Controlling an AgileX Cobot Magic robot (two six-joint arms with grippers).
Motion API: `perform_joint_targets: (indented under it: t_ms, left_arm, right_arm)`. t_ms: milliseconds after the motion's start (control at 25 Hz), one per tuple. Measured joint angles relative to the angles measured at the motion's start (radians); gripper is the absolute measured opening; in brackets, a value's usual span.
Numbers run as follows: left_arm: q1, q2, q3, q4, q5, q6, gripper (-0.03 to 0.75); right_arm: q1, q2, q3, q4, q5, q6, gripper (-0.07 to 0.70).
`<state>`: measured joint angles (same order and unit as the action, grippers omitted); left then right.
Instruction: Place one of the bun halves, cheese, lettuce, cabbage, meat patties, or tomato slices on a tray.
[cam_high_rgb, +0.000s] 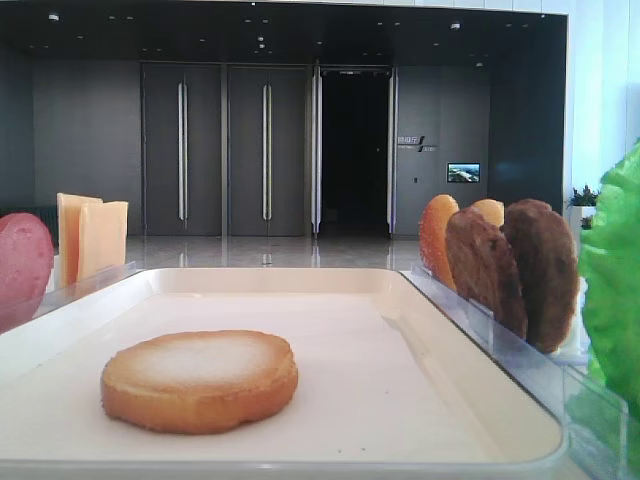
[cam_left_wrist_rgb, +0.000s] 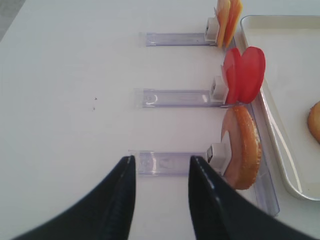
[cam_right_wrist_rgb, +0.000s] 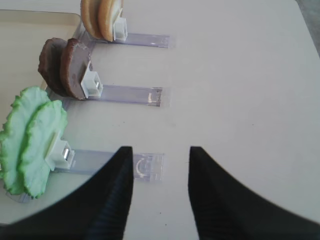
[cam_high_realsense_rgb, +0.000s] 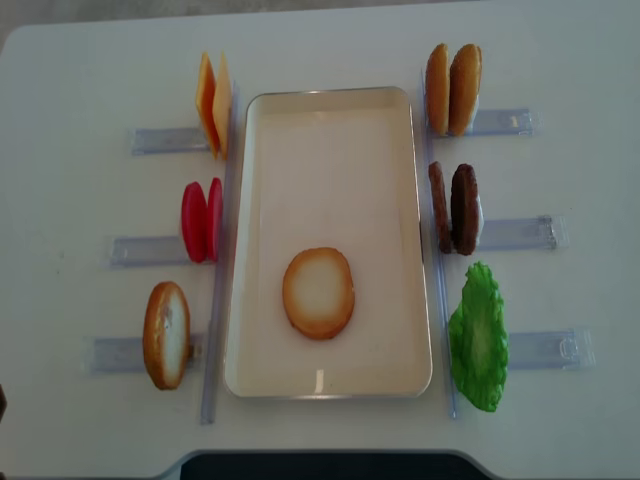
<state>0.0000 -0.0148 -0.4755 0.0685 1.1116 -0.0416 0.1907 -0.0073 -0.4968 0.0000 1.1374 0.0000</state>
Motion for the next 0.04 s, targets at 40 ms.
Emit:
perform_joint_targets:
  t_ms: [40]
  left_arm:
    - [0.000,0.000,0.000,0.000,0.000,0.000,0.275]
  right_arm:
    - [0.000,0.000,0.000,0.000,0.000,0.000,0.288]
